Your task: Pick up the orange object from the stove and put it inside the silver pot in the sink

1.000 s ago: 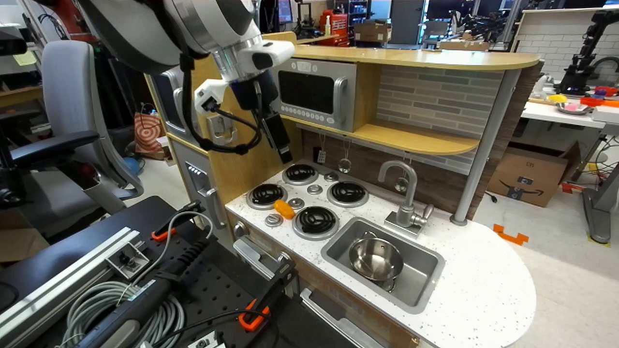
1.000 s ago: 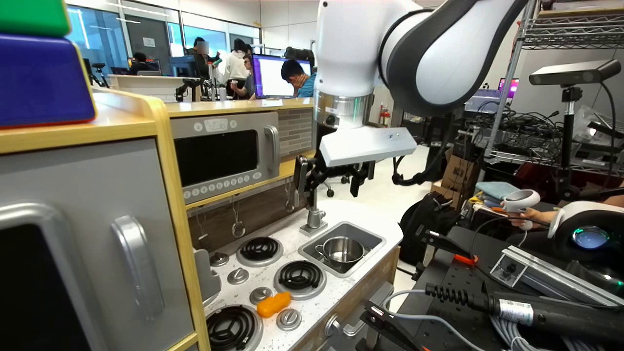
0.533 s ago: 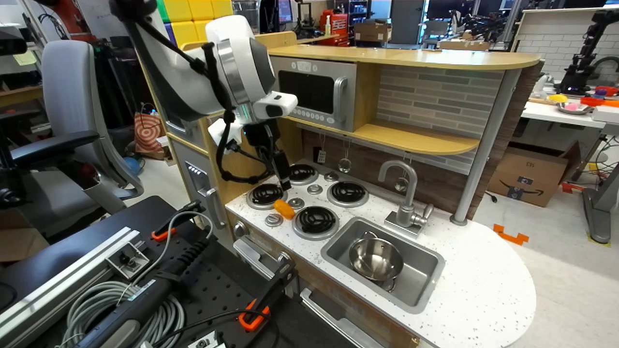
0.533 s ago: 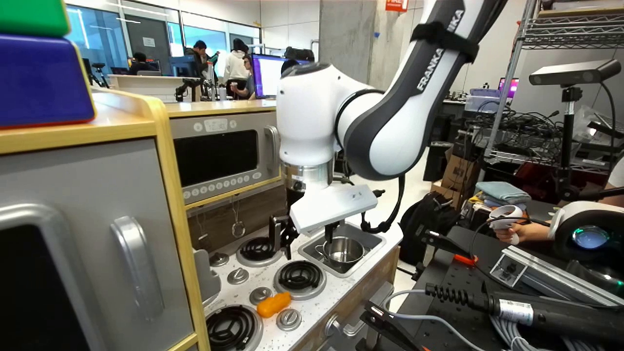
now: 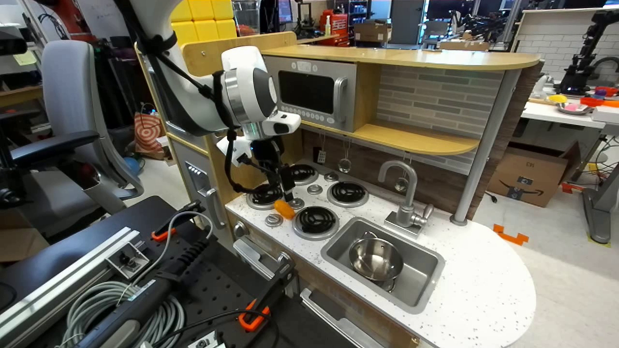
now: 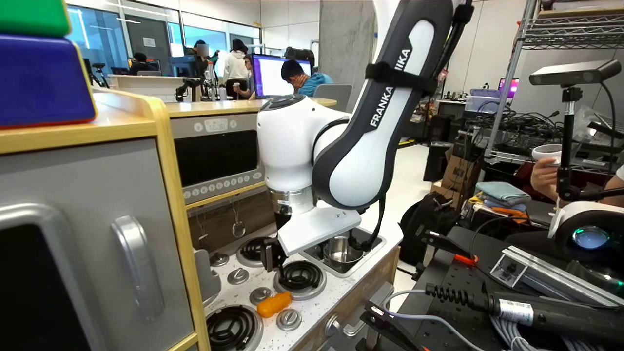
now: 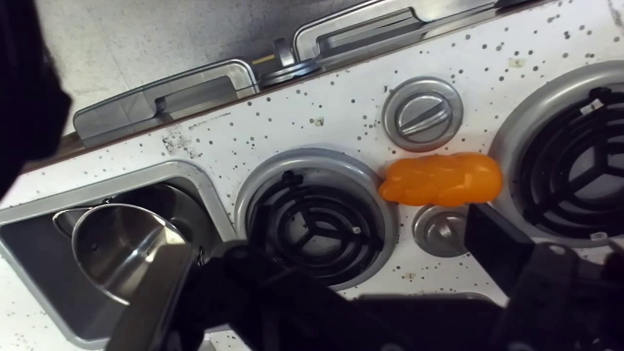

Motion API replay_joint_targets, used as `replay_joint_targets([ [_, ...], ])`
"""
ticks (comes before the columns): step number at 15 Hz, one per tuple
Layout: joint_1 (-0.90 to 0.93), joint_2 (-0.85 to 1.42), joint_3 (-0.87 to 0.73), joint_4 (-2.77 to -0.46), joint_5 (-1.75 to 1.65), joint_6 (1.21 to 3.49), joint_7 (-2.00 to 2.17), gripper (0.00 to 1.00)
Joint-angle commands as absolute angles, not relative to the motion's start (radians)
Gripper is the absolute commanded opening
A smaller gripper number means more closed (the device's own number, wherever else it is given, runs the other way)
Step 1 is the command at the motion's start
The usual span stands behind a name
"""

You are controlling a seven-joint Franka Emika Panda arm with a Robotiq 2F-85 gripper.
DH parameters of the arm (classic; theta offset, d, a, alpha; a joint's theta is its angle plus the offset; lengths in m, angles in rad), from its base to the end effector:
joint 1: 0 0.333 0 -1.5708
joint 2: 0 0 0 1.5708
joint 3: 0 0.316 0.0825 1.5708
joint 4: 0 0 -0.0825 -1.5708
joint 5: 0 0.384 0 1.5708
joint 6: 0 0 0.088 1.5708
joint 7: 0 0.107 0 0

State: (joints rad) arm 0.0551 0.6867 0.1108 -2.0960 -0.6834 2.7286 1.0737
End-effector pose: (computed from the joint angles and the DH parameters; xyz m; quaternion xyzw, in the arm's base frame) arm 0.5399 0.1184 0.0839 0.9845 -0.1476 0.0425 0.0843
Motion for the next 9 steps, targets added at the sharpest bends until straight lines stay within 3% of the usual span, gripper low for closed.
replay_joint_targets([
  [1,0.017,0.671,0.135,-2.124,-0.62,2.758,0.814,1.0],
  [7,-0.171,0.69,0.335,-2.113,-0.597,2.656,0.432,1.0],
  [9,-0.069,0.664,0.239,-2.121,-0.538,2.67,0.285,1.0],
])
